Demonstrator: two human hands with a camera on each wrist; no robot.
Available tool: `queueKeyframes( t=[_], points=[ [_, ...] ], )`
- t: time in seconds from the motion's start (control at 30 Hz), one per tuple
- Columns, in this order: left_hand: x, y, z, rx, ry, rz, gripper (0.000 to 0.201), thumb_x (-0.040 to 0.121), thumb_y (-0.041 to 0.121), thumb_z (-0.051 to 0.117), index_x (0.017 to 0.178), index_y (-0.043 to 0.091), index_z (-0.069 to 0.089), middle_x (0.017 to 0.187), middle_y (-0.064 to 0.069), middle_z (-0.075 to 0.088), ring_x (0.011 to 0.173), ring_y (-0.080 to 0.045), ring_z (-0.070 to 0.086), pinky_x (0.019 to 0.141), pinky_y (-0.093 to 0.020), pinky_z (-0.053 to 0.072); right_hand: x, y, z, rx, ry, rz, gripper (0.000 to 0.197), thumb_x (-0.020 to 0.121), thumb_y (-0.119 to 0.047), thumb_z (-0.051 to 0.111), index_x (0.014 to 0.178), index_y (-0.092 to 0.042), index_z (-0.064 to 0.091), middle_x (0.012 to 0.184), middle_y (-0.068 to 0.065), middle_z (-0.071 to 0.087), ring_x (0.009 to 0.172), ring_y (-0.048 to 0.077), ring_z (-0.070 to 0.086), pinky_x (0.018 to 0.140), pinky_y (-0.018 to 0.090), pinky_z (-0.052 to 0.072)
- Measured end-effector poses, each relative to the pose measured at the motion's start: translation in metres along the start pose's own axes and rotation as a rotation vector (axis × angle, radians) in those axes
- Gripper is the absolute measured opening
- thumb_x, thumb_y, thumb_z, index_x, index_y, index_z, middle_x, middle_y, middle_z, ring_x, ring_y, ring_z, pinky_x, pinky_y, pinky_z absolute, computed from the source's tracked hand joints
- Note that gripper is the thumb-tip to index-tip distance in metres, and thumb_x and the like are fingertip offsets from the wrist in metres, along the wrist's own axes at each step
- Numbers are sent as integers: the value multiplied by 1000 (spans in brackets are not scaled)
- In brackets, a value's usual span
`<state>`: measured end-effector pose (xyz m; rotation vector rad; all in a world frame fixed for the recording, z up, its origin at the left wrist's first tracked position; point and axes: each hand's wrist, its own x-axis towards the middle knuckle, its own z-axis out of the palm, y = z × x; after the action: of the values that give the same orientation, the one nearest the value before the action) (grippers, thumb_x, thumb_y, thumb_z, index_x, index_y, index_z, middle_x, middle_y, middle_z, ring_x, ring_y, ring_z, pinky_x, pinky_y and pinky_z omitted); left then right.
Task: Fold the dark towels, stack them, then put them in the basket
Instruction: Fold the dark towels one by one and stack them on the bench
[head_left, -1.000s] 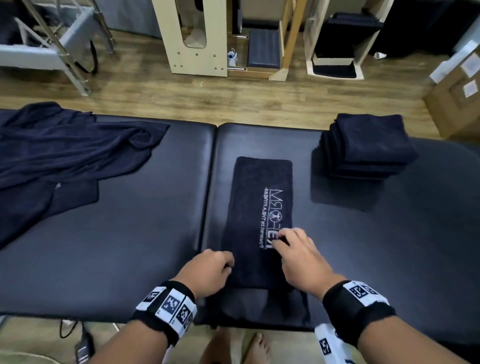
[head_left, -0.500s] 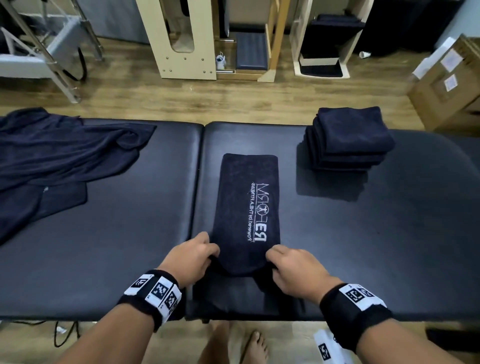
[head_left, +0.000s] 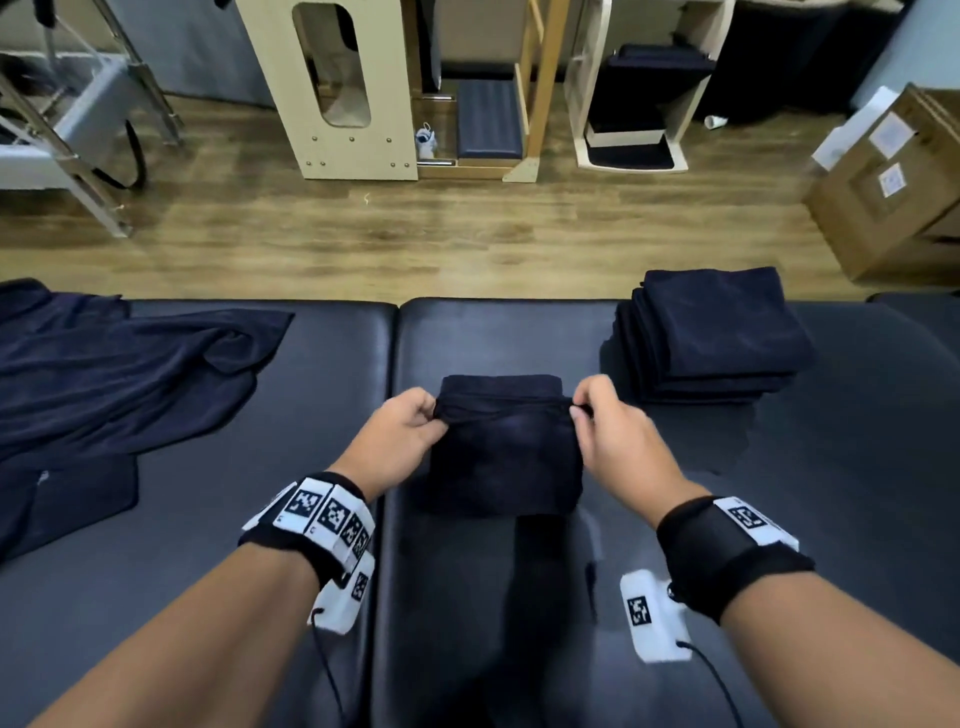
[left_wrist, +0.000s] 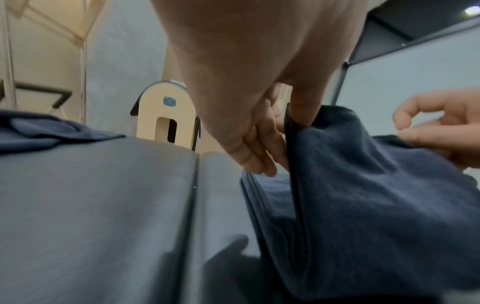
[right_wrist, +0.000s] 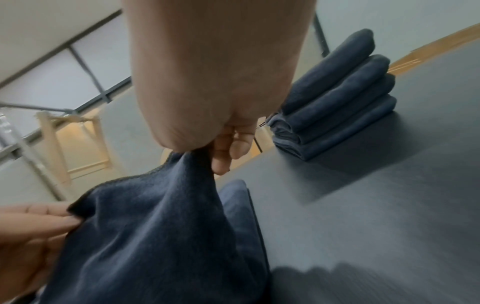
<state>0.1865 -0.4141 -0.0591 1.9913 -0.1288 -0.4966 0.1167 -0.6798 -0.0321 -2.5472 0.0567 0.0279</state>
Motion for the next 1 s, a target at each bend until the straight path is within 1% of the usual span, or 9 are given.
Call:
queueKeyframes(
  t=[0.13,0.23,0.33,0.47,0.57,0.63,0.77,0.9,1.0],
  points=[
    [40,6,7,-27,19,-94,11,99,17,56,89,15,52,61,7,60,51,-11,53,51,-29,46,47,13,9,-2,25,94,10,103,-26,47,100,-24,38,75,5,61,70,38,55,68,49,51],
    [60,-6,12,101,54,-187,8,98,27,56,101,20,53,81,-3,63,69,-22,58,72,-42,57,70,24,26,-17,33,140,11,101,-26,49,96,-23,40,79,4,59,74,36,56,69,48,52],
    [63,-10,14,127,93,-207,35,96,32,60,127,20,47,89,-3,65,89,-23,60,87,-37,49,75,26,41,-162,106,59,14,99,-27,54,92,-15,53,93,4,55,86,31,56,74,43,52],
    [52,-7,14,503,-28,103,81,80,54,70,146,38,26,133,-4,42,118,-25,47,103,-40,44,51,19,58,-313,49,-313,22,95,-34,56,96,-15,68,105,3,62,93,30,58,76,42,49],
    [49,-13,15,948,-220,307,101,74,75,59,156,30,19,164,-1,3,142,-29,20,113,-46,33,41,21,68,-439,-177,-259,45,95,-46,48,131,-24,60,146,-1,52,136,22,48,100,46,48],
    [49,-18,14,1059,-297,207,114,75,82,51,159,19,5,167,1,-8,150,-27,6,117,-47,25,43,23,72,-523,-237,-112,60,100,-49,37,155,-25,34,166,-3,24,153,17,21,117,51,32],
    [48,-21,11,1108,-243,86,114,84,80,39,157,7,-7,167,-9,-10,153,-27,2,119,-44,25,49,23,72,-505,-282,172,68,105,-49,24,161,-21,-2,170,1,-7,157,23,-1,121,55,18],
    [32,-20,10,979,-158,223,93,90,60,51,158,31,-5,161,-19,8,139,-35,32,106,-44,44,33,2,65,-425,-174,272,59,103,-40,37,153,-12,26,162,15,19,143,34,34,101,48,48],
    [25,-19,14,834,-221,188,79,90,57,55,152,53,6,146,-13,23,129,-34,38,108,-43,42,15,-7,69,-294,-190,283,53,99,-47,44,146,-25,36,147,10,34,129,35,44,99,46,48]
  ],
)
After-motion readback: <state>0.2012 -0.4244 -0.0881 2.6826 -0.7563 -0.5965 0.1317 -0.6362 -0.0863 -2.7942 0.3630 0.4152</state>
